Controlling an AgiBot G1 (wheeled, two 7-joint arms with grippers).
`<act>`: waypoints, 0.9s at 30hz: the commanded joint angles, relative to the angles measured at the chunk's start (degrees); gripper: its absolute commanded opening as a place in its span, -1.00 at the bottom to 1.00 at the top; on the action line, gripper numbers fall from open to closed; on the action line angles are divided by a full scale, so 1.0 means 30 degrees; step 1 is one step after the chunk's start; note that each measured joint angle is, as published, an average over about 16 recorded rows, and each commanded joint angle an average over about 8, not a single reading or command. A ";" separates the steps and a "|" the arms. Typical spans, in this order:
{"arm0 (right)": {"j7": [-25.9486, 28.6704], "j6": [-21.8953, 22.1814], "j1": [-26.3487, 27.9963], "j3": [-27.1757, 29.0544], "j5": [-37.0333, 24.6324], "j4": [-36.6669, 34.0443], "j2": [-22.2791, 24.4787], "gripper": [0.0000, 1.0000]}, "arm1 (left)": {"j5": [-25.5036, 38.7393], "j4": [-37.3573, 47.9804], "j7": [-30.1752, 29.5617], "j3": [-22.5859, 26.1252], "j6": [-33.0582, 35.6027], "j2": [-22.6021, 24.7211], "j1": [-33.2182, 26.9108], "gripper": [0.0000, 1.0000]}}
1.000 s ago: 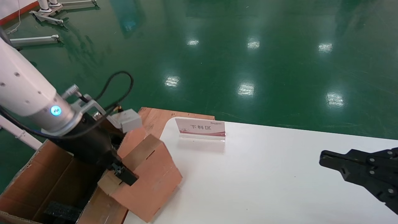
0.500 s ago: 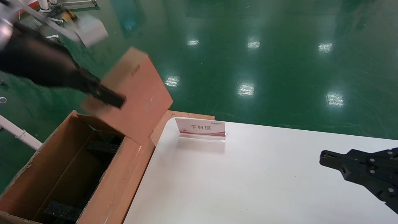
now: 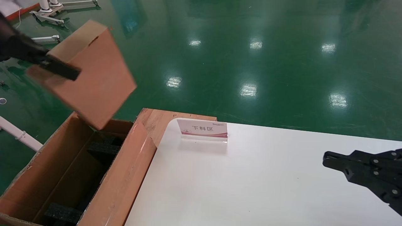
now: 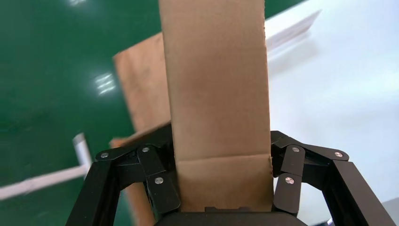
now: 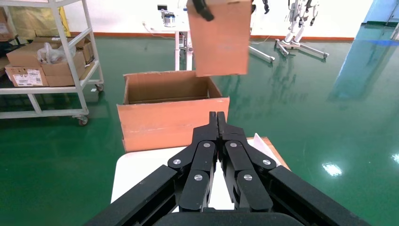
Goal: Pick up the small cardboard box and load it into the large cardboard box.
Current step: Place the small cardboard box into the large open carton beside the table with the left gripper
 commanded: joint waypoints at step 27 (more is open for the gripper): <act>-0.0016 0.0014 0.0007 -0.0031 0.0022 0.0000 0.0013 1.00 | -0.2689 0.3362 0.2960 0.9639 -0.0623 -0.1448 -0.1028 -1.00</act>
